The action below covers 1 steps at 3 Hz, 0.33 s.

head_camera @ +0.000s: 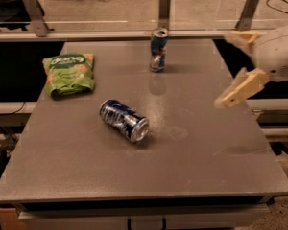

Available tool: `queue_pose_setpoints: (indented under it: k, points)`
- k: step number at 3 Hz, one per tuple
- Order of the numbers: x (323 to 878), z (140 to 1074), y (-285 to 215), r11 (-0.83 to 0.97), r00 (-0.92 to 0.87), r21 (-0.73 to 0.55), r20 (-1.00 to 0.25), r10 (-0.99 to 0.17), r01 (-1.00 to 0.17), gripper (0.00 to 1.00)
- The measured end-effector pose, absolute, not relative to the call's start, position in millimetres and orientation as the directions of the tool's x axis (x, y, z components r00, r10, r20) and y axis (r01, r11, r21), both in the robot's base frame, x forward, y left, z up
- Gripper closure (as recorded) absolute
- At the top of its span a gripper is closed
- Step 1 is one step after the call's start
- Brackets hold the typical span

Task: Knock pepsi can over

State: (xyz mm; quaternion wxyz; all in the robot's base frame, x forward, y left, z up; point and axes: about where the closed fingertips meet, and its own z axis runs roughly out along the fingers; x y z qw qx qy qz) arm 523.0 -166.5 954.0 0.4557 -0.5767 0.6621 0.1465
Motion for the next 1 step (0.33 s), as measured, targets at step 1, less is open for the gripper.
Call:
queue_pose_setpoints:
  k: [1]
  points:
    - [525.4, 962.7, -172.4, 0.301, 0.087, -0.351, -0.766, -0.637, -0.887, 0.0]
